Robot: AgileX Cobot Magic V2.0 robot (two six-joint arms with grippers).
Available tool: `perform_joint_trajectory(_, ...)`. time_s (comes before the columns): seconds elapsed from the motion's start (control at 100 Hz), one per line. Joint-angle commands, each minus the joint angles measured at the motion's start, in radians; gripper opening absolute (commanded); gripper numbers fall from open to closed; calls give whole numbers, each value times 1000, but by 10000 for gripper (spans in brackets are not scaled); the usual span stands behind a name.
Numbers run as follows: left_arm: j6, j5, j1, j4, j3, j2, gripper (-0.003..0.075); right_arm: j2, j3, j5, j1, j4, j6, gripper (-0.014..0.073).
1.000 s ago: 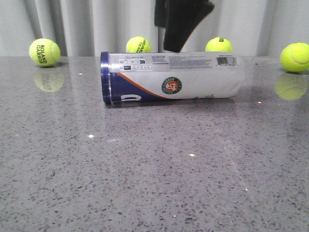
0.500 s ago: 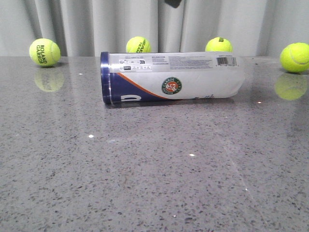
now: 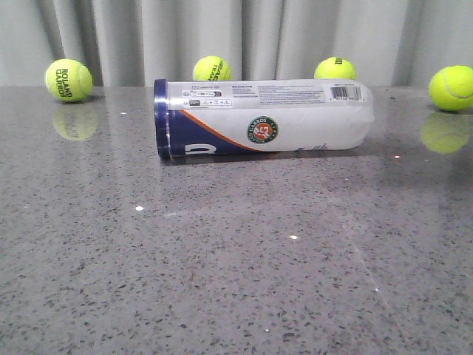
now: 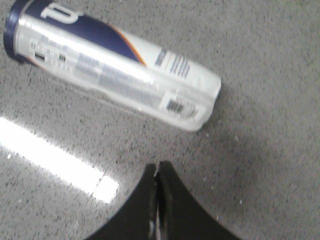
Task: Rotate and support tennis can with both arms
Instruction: 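Move the left gripper toward the navy lid end of the can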
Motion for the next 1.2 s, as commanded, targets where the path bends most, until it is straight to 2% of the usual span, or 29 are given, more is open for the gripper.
perform_joint_trajectory(0.0,-9,-76,1,-7,45,-33,-20,-88,36,46,-4,-22,35,-67)
perform_joint_trajectory(0.23,-9,-76,1,-7,45,-33,-20,-262,224,-53,-4,-22,87,-67)
perform_joint_trajectory(0.54,-9,-76,1,-7,45,-33,-20,-555,545,-322,-4,-22,104,-67)
perform_joint_trajectory(0.77,-9,-111,1,-9,45,-33,-20,-770,746,-448,-4,-7,105,-67)
perform_joint_trajectory(1.02,-9,-165,1,-54,21,-33,-20,-967,883,-526,-4,9,105,-67)
perform_joint_trajectory(1.19,-9,-51,1,-51,-96,-8,-20,-1030,916,-547,-4,9,105,-67)
